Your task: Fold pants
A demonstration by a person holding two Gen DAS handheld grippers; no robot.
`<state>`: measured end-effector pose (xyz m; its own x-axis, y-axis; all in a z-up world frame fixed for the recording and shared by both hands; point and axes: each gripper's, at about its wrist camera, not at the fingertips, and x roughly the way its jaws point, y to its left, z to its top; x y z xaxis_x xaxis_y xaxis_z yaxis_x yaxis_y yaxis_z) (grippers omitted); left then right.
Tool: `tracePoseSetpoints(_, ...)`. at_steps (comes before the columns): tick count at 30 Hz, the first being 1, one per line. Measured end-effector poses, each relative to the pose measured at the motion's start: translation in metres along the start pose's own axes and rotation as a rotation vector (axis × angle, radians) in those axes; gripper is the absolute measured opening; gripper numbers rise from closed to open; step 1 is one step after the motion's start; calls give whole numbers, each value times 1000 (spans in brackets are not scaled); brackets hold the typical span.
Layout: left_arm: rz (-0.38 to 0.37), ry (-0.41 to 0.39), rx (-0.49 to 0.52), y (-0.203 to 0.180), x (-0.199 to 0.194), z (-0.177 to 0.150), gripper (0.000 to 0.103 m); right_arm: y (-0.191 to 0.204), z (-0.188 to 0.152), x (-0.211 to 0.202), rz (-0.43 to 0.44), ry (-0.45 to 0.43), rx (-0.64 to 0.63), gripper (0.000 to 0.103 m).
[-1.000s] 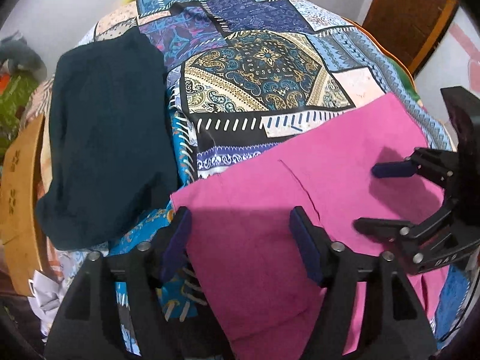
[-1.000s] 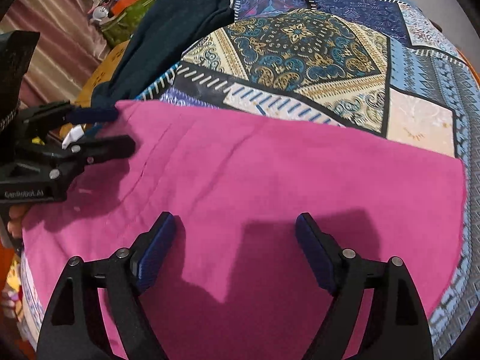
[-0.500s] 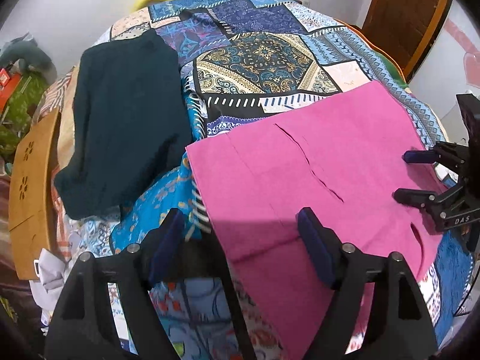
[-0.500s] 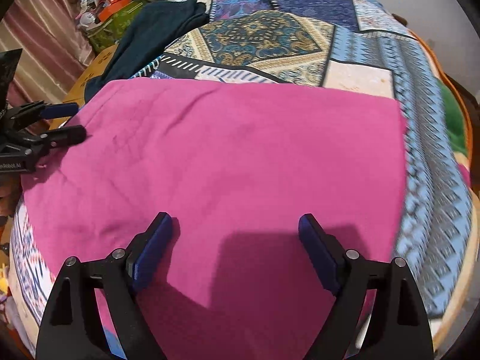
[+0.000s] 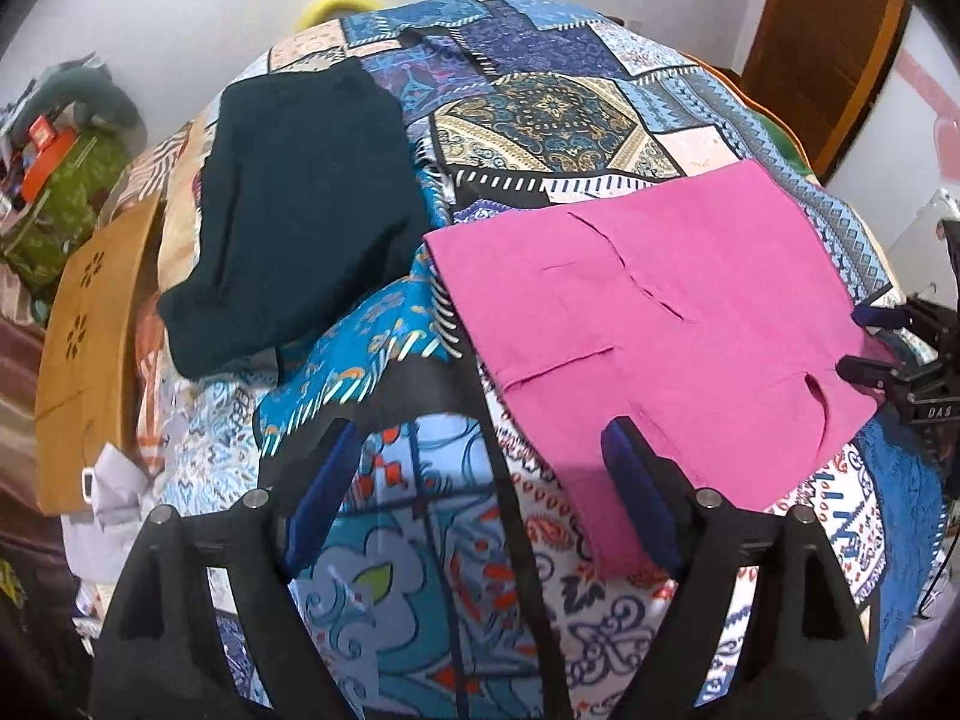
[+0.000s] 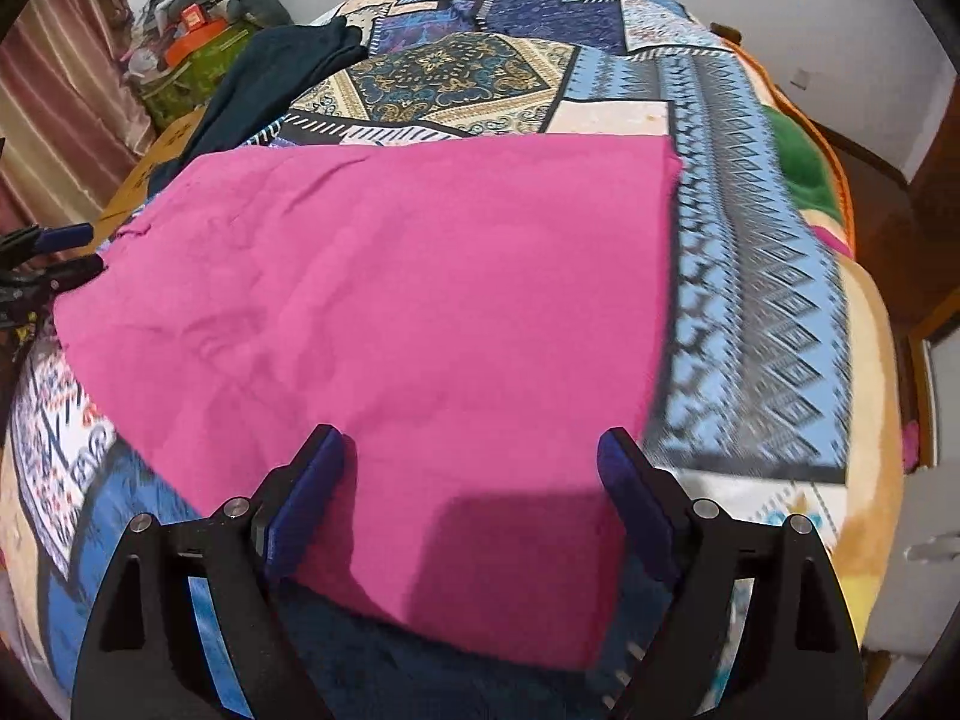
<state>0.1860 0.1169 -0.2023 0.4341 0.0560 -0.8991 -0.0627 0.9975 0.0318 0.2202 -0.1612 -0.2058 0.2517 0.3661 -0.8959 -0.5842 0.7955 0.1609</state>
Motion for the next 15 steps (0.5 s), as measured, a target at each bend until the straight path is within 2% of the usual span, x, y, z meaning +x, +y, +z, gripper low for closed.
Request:
tracePoseSetpoints(4, 13, -12, -28, 0, -8, -2, 83, -2, -7, -6, -15, 2, 10, 84)
tracePoseSetpoints(8, 28, -66, -47, -4, -27, -4, 83, 3, -10, -17, -49, -21, -10, 84)
tracePoseSetpoints(15, -47, -148, -125, -13, -61, -2, 83, 26, 4, -53, -18, -167, -43, 84)
